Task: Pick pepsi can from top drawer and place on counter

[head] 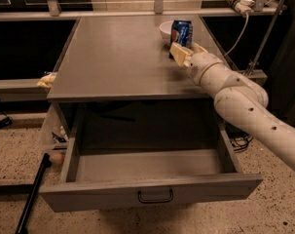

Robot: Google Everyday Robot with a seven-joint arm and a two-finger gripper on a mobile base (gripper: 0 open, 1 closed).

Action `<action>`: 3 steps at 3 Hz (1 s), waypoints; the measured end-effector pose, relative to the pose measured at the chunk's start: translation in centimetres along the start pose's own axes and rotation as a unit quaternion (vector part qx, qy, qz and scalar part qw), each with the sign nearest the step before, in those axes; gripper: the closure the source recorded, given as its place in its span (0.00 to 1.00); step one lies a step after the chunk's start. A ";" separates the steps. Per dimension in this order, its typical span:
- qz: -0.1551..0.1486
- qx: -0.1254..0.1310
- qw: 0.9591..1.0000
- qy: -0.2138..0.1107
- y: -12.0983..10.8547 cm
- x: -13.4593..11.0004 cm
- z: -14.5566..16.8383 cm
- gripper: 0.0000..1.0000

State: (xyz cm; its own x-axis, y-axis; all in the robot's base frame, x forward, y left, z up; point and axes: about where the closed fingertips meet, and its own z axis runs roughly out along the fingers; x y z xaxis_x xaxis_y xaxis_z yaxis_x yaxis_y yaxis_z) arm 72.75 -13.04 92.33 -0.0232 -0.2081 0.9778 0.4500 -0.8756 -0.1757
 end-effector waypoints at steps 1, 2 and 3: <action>-0.039 0.015 0.999 0.022 -1.2 0.1 0.0 1.00; -0.090 0.021 0.995 0.034 -1.7 0.1 -0.4 1.00; -0.135 0.006 0.990 0.033 -0.1 0.2 -1.3 1.00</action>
Offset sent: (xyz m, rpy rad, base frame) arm -0.0171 0.0017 0.0009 -0.2325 -0.2272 0.0052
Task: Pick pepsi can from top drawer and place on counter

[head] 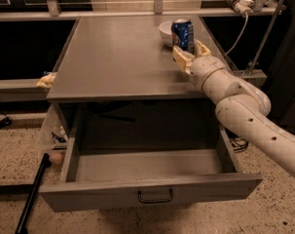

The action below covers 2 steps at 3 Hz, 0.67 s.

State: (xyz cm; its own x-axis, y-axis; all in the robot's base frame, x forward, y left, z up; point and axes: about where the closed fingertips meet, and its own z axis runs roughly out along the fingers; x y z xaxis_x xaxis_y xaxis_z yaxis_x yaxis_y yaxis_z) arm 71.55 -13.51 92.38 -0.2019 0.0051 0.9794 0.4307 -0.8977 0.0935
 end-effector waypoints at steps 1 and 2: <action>-0.006 0.000 1.000 0.000 -0.1 0.0 0.1 1.00; -0.030 0.004 0.999 0.024 0.0 -0.5 -0.1 1.00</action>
Offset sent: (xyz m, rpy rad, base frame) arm 0.0018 -0.0313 -0.0192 -0.0899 -0.2110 0.0149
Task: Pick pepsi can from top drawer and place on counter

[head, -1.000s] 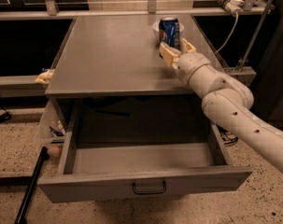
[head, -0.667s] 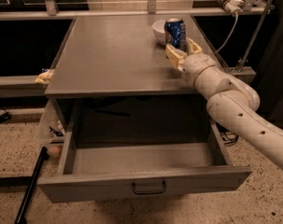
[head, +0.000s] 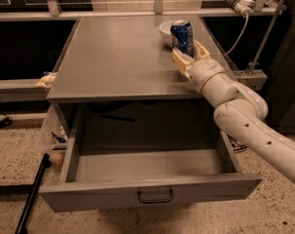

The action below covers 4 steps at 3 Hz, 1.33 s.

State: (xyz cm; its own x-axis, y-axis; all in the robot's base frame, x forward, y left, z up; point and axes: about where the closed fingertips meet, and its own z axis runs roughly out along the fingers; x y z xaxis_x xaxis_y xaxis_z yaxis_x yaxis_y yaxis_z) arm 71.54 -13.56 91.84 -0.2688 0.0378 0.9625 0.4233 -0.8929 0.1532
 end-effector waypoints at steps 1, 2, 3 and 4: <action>-0.005 0.022 0.998 0.052 -0.2 -1.3 -1.6 1.00; -0.005 0.022 0.998 0.052 -0.2 -1.3 -1.6 1.00; -0.001 0.023 0.999 0.046 -0.4 -1.1 -1.5 1.00; 0.005 0.019 0.999 0.034 -0.6 -0.5 -1.4 1.00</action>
Offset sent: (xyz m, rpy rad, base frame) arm -0.0150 -0.0270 -0.0302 0.0458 -0.1133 0.0798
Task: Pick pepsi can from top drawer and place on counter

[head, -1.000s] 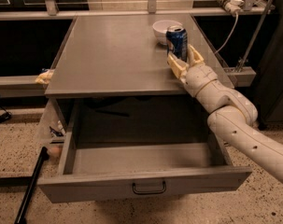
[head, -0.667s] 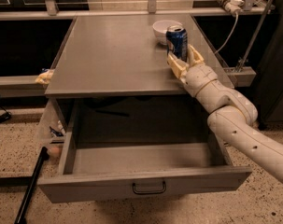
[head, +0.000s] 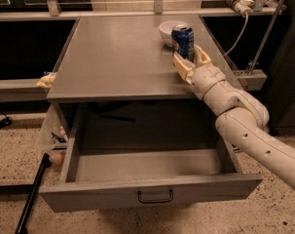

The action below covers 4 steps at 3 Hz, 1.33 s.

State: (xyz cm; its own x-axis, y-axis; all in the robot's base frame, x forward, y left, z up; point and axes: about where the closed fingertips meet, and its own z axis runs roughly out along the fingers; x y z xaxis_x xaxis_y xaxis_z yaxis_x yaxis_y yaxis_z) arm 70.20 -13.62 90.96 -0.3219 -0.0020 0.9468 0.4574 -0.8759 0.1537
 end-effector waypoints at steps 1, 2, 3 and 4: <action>0.003 -0.005 1.000 0.000 -0.1 0.6 -0.4 1.00; 0.003 -0.007 1.000 0.009 -0.5 1.1 -1.4 1.00; 0.000 -0.010 1.000 0.015 -0.6 1.5 -2.7 1.00; -0.005 -0.014 1.000 0.015 -0.9 2.4 -5.3 1.00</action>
Offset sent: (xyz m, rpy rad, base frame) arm -0.0342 -0.0060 0.0047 0.0341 -0.0294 -0.0182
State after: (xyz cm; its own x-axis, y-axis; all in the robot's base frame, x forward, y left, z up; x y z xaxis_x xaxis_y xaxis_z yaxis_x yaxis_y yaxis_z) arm 64.63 -15.37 91.61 -0.3518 -0.0069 0.9360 0.4307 -0.8890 0.1553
